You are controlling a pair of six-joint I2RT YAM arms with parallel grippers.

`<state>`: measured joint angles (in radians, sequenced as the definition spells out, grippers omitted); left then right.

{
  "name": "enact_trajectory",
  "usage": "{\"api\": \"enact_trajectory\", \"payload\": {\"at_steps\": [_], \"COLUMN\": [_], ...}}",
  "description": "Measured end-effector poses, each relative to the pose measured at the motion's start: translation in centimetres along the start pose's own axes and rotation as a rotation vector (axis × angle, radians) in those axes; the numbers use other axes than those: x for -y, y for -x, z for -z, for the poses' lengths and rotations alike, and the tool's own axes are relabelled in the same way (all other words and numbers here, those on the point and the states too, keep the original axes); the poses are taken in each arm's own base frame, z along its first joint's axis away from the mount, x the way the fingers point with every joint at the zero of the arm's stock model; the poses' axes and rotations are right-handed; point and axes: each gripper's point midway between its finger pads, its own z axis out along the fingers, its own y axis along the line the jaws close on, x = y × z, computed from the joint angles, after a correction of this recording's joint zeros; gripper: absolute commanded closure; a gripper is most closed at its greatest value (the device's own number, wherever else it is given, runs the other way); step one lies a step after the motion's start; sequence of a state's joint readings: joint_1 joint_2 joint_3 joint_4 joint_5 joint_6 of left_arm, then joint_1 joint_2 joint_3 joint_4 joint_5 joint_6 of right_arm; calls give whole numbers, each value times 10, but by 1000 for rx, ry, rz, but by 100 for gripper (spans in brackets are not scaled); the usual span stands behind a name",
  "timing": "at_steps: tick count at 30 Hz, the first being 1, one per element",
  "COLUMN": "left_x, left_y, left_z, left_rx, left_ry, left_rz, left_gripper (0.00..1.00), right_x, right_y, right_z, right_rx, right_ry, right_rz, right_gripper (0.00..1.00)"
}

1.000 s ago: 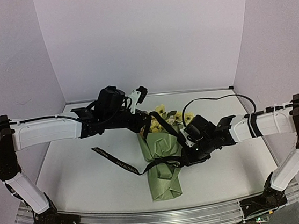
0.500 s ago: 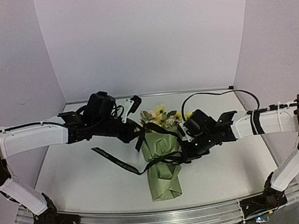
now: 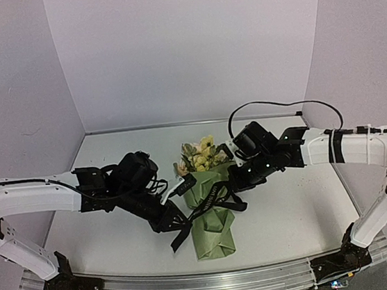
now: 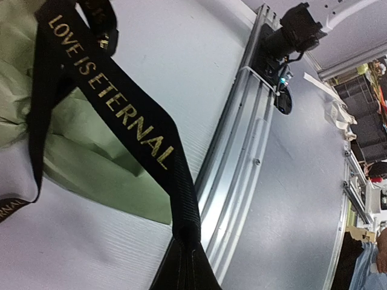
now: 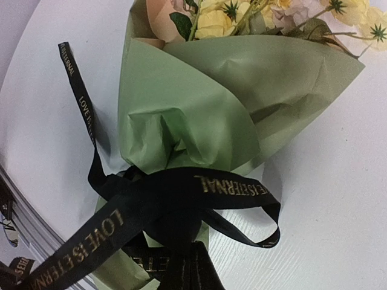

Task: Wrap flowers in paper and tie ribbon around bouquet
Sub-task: Pick up the left side of the half-tied ribbon from the folded bouquet, then cross the half-tied ribbon over the folded bouquet.

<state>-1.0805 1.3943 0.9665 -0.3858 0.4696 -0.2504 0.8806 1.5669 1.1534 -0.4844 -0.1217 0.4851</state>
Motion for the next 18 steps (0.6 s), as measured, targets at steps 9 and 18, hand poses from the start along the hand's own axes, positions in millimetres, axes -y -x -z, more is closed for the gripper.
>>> {"api": "enact_trajectory", "payload": {"at_steps": [9, 18], "left_x": [39, 61], "left_y": [-24, -5], "left_z": [2, 0], "left_rx": [-59, -11], "left_ry": [-197, -305], "left_rz": [8, -21], "left_gripper": [98, 96], "right_x": [-5, -7], "right_y": [9, 9], "right_z": [-6, -10], "right_rx": [-16, -43], "right_ry": [-11, -17], "right_rz": [19, 32], "right_gripper": [100, 100]}}
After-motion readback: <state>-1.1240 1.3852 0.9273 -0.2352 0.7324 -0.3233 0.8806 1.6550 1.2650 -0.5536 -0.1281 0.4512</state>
